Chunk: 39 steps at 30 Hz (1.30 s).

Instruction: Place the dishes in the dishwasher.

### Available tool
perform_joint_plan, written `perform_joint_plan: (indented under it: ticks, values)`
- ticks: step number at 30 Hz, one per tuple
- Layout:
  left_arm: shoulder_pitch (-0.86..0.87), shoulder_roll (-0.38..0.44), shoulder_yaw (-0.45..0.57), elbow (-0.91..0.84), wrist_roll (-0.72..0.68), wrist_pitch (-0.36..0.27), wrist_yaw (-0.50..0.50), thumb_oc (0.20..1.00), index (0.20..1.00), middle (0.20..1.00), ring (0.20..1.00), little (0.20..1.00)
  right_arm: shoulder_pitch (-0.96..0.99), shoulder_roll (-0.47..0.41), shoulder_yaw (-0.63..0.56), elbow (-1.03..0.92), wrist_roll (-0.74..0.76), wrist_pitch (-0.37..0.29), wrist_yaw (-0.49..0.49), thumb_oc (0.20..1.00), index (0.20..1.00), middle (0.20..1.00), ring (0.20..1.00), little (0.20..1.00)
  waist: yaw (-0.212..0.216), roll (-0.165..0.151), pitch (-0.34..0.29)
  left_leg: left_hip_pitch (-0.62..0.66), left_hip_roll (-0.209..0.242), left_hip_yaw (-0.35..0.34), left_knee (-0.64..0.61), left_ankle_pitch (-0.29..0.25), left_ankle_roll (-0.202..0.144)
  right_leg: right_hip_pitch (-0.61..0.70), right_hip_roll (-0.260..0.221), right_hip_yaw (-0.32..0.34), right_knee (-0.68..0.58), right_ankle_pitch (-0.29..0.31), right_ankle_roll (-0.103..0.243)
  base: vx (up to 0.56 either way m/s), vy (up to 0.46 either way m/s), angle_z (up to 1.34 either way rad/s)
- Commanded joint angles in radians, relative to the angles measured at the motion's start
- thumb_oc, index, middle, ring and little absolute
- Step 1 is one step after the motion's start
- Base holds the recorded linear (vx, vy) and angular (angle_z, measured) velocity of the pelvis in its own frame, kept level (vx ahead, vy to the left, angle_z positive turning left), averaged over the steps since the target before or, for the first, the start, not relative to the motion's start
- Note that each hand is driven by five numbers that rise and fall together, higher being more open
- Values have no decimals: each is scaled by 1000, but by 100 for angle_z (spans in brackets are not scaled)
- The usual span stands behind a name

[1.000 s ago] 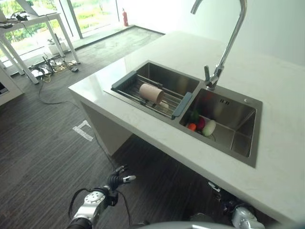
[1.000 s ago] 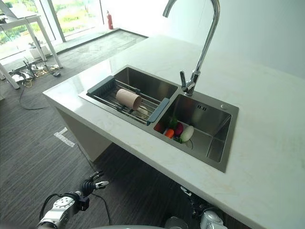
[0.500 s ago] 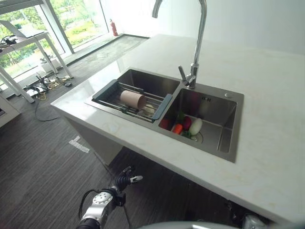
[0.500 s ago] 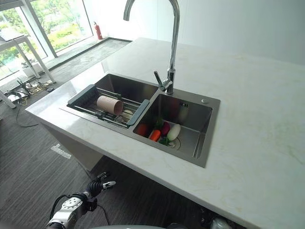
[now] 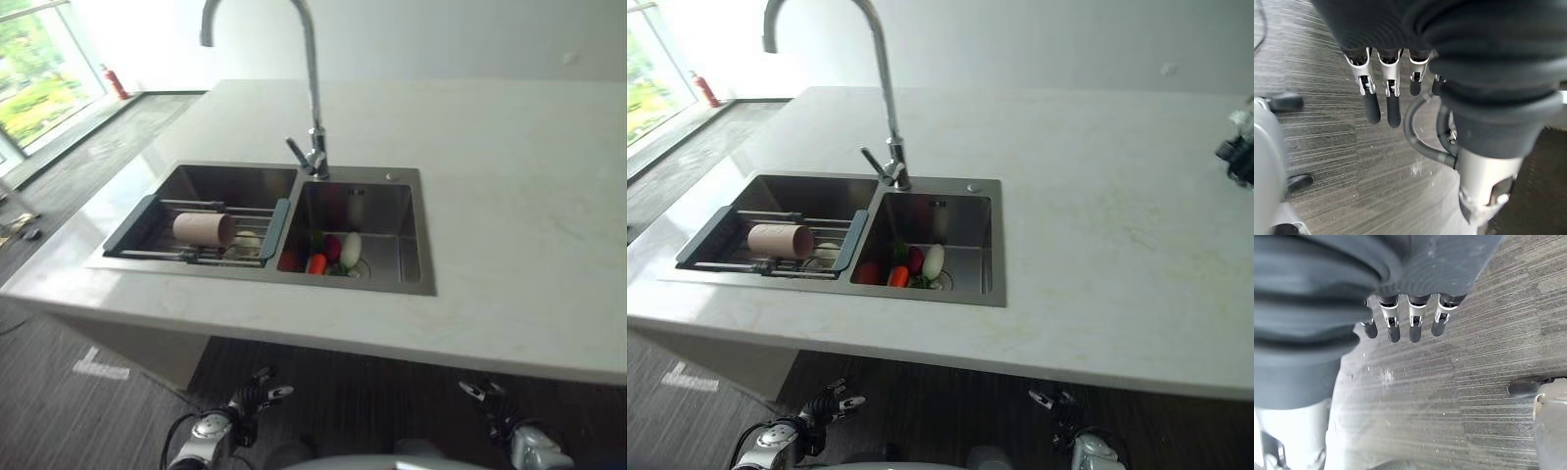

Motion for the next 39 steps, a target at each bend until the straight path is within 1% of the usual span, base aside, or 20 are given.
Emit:
perform_joint_plan:
  ticks: [1, 3, 4, 5, 6, 7, 8, 9, 11, 12, 15, 19, 22, 26, 28, 30, 31, 33, 36, 39]
  values:
    - [-49, 45, 5, -38, -16, -26, 19, 1000, 1000, 1000, 1000, 1000, -13, 13, -7, -30, 21, -55, 22, 1000, 1000, 1000, 1000, 1000, 4, -26, -15, -31, -25, 17, 4, -17, 3, 114, -136, -48, -170, 112, 110, 88, 363, -46]
    - [-47, 62, 23, -49, -28, 1, 34, 1000, 1000, 1000, 1000, 1000, -8, 40, -14, -21, 30, -65, 39, 1000, 1000, 1000, 1000, 1000, 16, -27, -29, -13, -52, 51, -15, -33, 19, 89, -173, -95, -201, 171, 115, 33, 291, -90]
    - [-45, 64, 25, -50, -26, 2, 35, 1000, 1000, 1000, 1000, 1000, -8, 43, -14, -22, 30, -65, 41, 1000, 1000, 1000, 1000, 1000, 18, -27, -30, -10, -54, 59, -19, -34, 20, 85, -177, -106, -204, 179, 115, 7, 230, -130]
    - [-34, 74, 35, -53, -18, 1, 31, 1000, 1000, 1000, 1000, 1000, -12, 54, -14, -23, 25, -69, 43, 1000, 1000, 1000, 1000, 1000, 34, -27, -34, 2, -61, 95, -38, -36, 25, 70, -189, -169, -220, 213, 120, -4, 128, -144]
    - [-29, 76, 39, -53, -22, 0, 32, 1000, 1000, 1000, 1000, 1000, -15, 56, -12, -23, 19, -67, 45, 1000, 1000, 1000, 1000, 1000, 41, -27, -35, 7, -63, 108, -45, -36, 25, 66, -194, -198, -223, 223, 121, -21, 180, -104]
    - [-14, 81, 52, -55, -31, -2, 34, 1000, 1000, 1000, 1000, 1000, -24, 58, -6, -24, 14, -60, 45, 1000, 1000, 1000, 1000, 1000, 59, -24, -36, 20, -64, 148, -65, -33, 24, 57, -197, -273, -222, 235, 124, -40, 173, -101]
    - [6, 80, 68, -67, -41, 0, 45, 1000, 1000, 1000, 1000, 1000, -37, 60, 5, -23, 6, -44, 44, 1000, 1000, 1000, 1000, 1000, 75, -19, -35, 41, -61, 191, -91, -30, 29, 51, -169, -324, -203, 214, 119, -33, 175, -101]
    - [12, 78, 70, -68, -42, 0, 43, 1000, 1000, 1000, 1000, 1000, -42, 62, 7, -20, 8, -38, 36, 1000, 1000, 1000, 1000, 1000, 76, -17, -36, 45, -63, 197, -97, -29, 34, 45, -151, -319, -194, 200, 115, -1, 124, -121]
    - [12, 71, 56, -67, -38, -1, 39, 1000, 1000, 1000, 1000, 1000, -27, 65, 8, -15, 30, -44, 24, 1000, 1000, 1000, 1000, 1000, 54, -23, -41, 41, -80, 173, -99, -31, 51, 21, -61, -226, -187, 152, 90, 62, 45, -109]
    - [9, 66, 45, -69, -36, 4, 42, 1000, 1000, 1000, 1000, 1000, -19, 66, 10, -11, 40, -51, 21, 1000, 1000, 1000, 1000, 1000, 45, -29, -45, 36, -87, 166, -98, -30, 54, 13, -26, -202, -188, 140, 72, 74, 4, -10]
    - [10, 54, 24, -77, -32, 3, 57, 1000, 1000, 1000, 1000, 1000, -4, 63, 7, 0, 54, -61, 36, 1000, 1000, 1000, 1000, 1000, 35, -39, -47, 41, -107, 149, -107, -27, 59, 16, 34, -179, -197, 119, 38, 77, -52, 45]
    - [5, 47, 24, -81, -46, 9, 68, 1000, 1000, 1000, 1000, 1000, -4, 62, 0, 19, 41, -61, 43, 1000, 1000, 1000, 1000, 1000, 35, -39, -51, 49, -120, 119, -126, -18, 60, 37, 47, -166, -232, 128, 28, 73, -105, 10]
    - [22, 34, 28, -76, -16, 5, 46, 1000, 1000, 1000, 1000, 1000, -7, 54, 9, 21, 47, -75, 46, 1000, 1000, 1000, 1000, 1000, 35, -36, -49, 41, -114, 106, -77, -24, 42, 61, 55, -160, -251, 127, 13, 110, -163, 32]
    - [22, 22, 26, -42, -14, 0, 24, 1000, 1000, 1000, 1000, 1000, -16, 40, 17, -1, 40, -55, 36, 1000, 1000, 1000, 1000, 1000, 32, -51, -38, -17, -114, 101, 79, -67, 27, 79, 42, -152, -260, 129, -2, 46, -67, 40]
    - [22, 11, 28, -28, -20, 6, 17, 1000, 1000, 1000, 1000, 1000, -21, 37, 22, -6, 34, -43, 21, 1000, 1000, 1000, 1000, 1000, 38, -56, -30, -51, -104, 89, 127, -61, 16, 88, 33, -155, -272, 139, -3, 11, 41, 34]
    - [26, -9, 32, 15, -21, 12, 11, 1000, 1000, 1000, 1000, 1000, -29, 32, 11, 16, 50, -44, 22, 1000, 1000, 1000, 1000, 1000, 41, -48, -26, -48, -62, 100, 40, -6, -11, 111, 27, -173, -301, 143, 3, 65, 235, 33]
    - [24, -27, 34, 77, -23, 3, 13, 1000, 1000, 1000, 1000, 1000, -32, 37, 8, 39, 50, -59, 27, 1000, 1000, 1000, 1000, 1000, 42, -35, -34, -26, -45, 107, -56, 29, -18, 118, 20, -210, -302, 131, 7, 76, 318, 62]
    - [23, -34, 32, 130, -25, 8, 24, 1000, 1000, 1000, 1000, 1000, -18, 49, 6, 62, 62, -82, 45, 1000, 1000, 1000, 1000, 1000, 34, -17, -50, 32, -33, 124, -162, 60, -28, 108, 9, -258, -294, 129, 21, 40, 275, 71]
    - [42, -30, 80, 155, -80, 1, 29, 1000, 1000, 1000, 1000, 1000, -8, 69, 16, 73, 46, -86, 64, 1000, 1000, 1000, 1000, 1000, 44, -14, -68, 59, -43, 110, -188, 47, -24, 118, -5, -288, -322, 147, 35, 28, 129, 46]
    - [55, -20, 109, 128, -115, -2, 29, 1000, 1000, 1000, 1000, 1000, -9, 77, 26, 79, 48, -98, 63, 1000, 1000, 1000, 1000, 1000, 64, -18, -73, 67, -40, 130, -188, 46, -24, 129, -19, -320, -341, 160, 45, 21, 23, 42]
